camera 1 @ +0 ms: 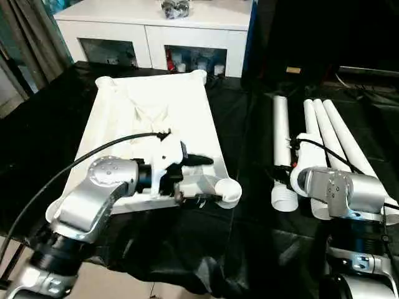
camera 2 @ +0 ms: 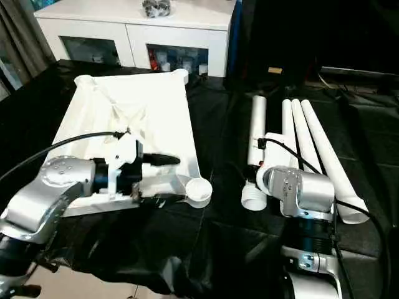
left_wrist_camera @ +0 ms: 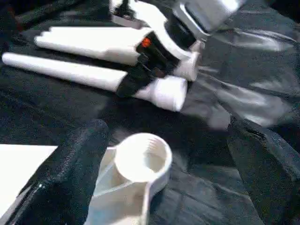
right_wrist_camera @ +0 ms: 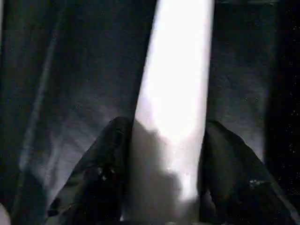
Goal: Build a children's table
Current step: Pick table leg
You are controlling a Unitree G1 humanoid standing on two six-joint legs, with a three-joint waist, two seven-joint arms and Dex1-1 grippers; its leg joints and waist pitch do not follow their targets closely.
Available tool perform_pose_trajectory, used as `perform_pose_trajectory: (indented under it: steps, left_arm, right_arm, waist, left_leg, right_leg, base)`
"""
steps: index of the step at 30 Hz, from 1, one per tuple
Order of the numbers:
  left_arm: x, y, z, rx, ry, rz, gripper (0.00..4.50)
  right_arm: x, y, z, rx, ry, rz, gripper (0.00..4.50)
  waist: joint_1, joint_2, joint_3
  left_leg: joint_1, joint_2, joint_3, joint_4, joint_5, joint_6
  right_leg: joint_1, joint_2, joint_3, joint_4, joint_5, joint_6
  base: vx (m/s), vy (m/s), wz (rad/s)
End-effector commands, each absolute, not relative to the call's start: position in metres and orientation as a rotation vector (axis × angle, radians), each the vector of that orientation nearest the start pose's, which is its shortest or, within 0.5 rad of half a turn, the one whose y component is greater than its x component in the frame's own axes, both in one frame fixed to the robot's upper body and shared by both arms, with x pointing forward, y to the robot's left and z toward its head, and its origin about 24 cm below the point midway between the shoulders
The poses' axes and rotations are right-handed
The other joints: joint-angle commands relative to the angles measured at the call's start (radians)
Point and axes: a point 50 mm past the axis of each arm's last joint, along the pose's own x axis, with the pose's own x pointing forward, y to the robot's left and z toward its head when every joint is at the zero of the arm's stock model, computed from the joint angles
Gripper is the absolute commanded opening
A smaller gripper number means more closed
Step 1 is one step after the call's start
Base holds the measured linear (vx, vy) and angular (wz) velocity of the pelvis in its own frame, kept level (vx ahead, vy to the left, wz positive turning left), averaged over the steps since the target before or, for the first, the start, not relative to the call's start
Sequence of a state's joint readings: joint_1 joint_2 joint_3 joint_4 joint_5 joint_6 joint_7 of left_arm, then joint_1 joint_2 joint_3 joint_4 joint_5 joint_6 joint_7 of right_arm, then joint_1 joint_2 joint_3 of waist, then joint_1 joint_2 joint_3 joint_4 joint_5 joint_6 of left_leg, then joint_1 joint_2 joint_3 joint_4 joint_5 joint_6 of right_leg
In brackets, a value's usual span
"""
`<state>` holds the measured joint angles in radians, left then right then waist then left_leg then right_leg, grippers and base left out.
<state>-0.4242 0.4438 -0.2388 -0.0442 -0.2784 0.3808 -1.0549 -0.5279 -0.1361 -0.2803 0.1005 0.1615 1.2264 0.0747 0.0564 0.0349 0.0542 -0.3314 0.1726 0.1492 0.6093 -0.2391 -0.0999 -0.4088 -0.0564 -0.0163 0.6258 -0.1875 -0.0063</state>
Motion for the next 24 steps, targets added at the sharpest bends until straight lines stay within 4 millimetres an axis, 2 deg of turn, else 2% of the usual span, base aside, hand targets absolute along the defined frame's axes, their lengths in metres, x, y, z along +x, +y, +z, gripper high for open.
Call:
perform_pose_trajectory:
  steps: [1,2,3,5,7,8,9,10,11,14,15,16,19,20,22,24]
  left_arm:
    - [0.289,0.117,0.125,0.251,0.105,-1.264,4.5]
    - [0.293,0.116,0.127,0.232,0.101,-1.232,4.5]
    - [0.302,0.116,0.128,0.231,0.104,-1.157,4.5]
    - [0.316,0.115,0.131,0.207,0.126,-1.039,4.5]
    - [0.325,0.112,0.137,0.126,0.129,-0.992,4.5]
    - [0.331,0.109,0.142,0.042,0.125,-0.971,4.5]
    - [0.335,0.105,0.146,-0.028,0.126,-0.952,4.5]
    - [0.335,0.105,0.146,-0.028,0.126,-0.952,4.5]
    - [0.339,0.102,0.149,-0.09,0.125,-0.936,4.5]
    - [0.351,0.098,0.155,-0.32,0.166,-0.863,4.5]
    - [0.353,0.096,0.158,-0.405,0.177,-0.85,4.5]
    - [0.353,0.096,0.158,-0.405,0.177,-0.85,4.5]
    - [0.356,0.092,0.169,-0.613,0.185,-0.864,4.5]
    - [0.355,0.089,0.175,-0.682,0.173,-0.888,4.5]
    - [0.353,0.087,0.181,-0.74,0.161,-0.926,4.5]
    - [0.351,0.084,0.185,-0.764,0.15,-0.948,4.5]
  right_arm:
    - [0.317,-0.179,0.074,0.244,0.711,0.069,2.03]
    - [0.32,-0.177,0.079,0.279,0.664,0.098,1.98]
    - [0.323,-0.174,0.087,0.324,0.589,0.148,1.95]
    - [0.324,-0.17,0.099,0.386,0.51,0.243,1.91]
    - [0.323,-0.166,0.107,0.426,0.459,0.322,1.89]
    - [0.322,-0.164,0.114,0.446,0.42,0.381,1.89]
    - [0.32,-0.161,0.118,0.449,0.394,0.442,1.88]
    - [0.32,-0.161,0.118,0.449,0.394,0.442,1.88]
    - [0.317,-0.158,0.121,0.448,0.374,0.498,1.88]
    - [0.308,-0.152,0.135,0.518,0.278,0.665,1.87]
    - [0.305,-0.151,0.14,0.537,0.241,0.721,1.87]
    - [0.305,-0.151,0.14,0.537,0.241,0.721,1.87]
    - [0.296,-0.149,0.149,0.576,0.176,0.827,1.87]
    - [0.292,-0.148,0.151,0.579,0.16,0.867,1.87]
    - [0.289,-0.146,0.153,0.576,0.151,0.901,1.87]
    - [0.286,-0.143,0.154,0.566,0.147,0.932,1.87]
  waist:
    - [0.002,-0.01,-0.064]
    - [0.001,-0.01,-0.064]
    - [0.002,-0.02,-0.065]
    - [0.003,-0.016,-0.065]
    - [0.007,-0.023,-0.065]
    - [0.01,-0.021,-0.067]
    - [0.012,-0.023,-0.067]
    - [0.012,-0.023,-0.067]
    - [0.014,-0.028,-0.069]
    - [0.018,-0.031,-0.07]
    - [0.021,-0.031,-0.07]
    - [0.019,-0.035,-0.069]
    - [0.028,-0.038,-0.068]
    - [0.031,-0.043,-0.066]
    - [0.036,-0.041,-0.065]
    - [0.04,-0.042,-0.064]
  left_leg:
    - [-0.016,0.021,0.005,-0.072,-0.014,-0.036]
    - [-0.016,0.02,0.006,-0.071,-0.013,-0.031]
    - [-0.017,0.021,0.007,-0.071,-0.007,-0.025]
    - [-0.017,0.02,0.007,-0.067,-0.003,-0.011]
    - [-0.02,0.018,0.007,-0.066,0.02,0.005]
    - [-0.019,0.019,0.004,-0.065,0.032,0.009]
    - [-0.02,0.017,0.007,-0.062,0.047,0.017]
    - [-0.02,0.017,0.007,-0.062,0.047,0.017]
    - [-0.024,0.018,0.005,-0.062,0.062,0.03]
    - [-0.025,0.015,0.007,-0.056,0.065,0.052]
    - [-0.021,0.016,0.007,-0.055,0.058,0.059]
    - [-0.026,0.016,0.005,-0.056,0.061,0.061]
    - [-0.025,0.017,0.006,-0.054,0.067,0.083]
    - [-0.025,0.019,0.004,-0.056,0.07,0.086]
    - [-0.024,0.019,0.006,-0.055,0.064,0.086]
    - [-0.023,0.021,0.005,-0.057,0.061,0.082]
  right_leg:
    - [0.066,-0.055,0.038,-0.063,-0.107,-0.19]
    - [0.066,-0.055,0.038,-0.063,-0.097,-0.194]
    - [0.068,-0.056,0.038,-0.063,-0.088,-0.196]
    - [0.069,-0.054,0.038,-0.06,-0.067,-0.203]
    - [0.075,-0.056,0.038,-0.059,-0.05,-0.209]
    - [0.075,-0.058,0.037,-0.059,-0.043,-0.213]
    - [0.075,-0.055,0.036,-0.057,-0.011,-0.231]
    - [0.075,-0.055,0.036,-0.057,-0.011,-0.231]
    - [0.078,-0.056,0.036,-0.052,0.018,-0.243]
    - [0.08,-0.057,0.036,-0.052,0.05,-0.268]
    - [0.078,-0.058,0.035,-0.055,0.046,-0.276]
    - [0.083,-0.058,0.036,-0.053,0.045,-0.278]
    - [0.079,-0.058,0.035,-0.056,0.024,-0.288]
    - [0.077,-0.059,0.034,-0.058,0.009,-0.282]
    - [0.076,-0.06,0.034,-0.058,-0.004,-0.283]
    - [0.073,-0.059,0.033,-0.062,-0.042,-0.266]
  base:
    - [0.0,0.0,0.0]
    - [0.0,0.0,0.0]
    - [0.0,0.0,0.0]
    - [0.0,0.0,0.0]
    - [0.0,0.0,0.0]
    - [0.0,0.0,0.0]
    - [0.0,0.0,0.0]
    - [0.0,0.0,0.0]
    - [0.0,0.0,0.0]
    - [0.0,0.0,0.0]
    - [0.0,0.0,0.0]
    - [0.0,0.0,0.0]
    - [0.0,0.0,0.0]
    - [0.0,0.0,0.0]
    - [0.0,0.0,0.0]
    - [0.0,0.0,0.0]
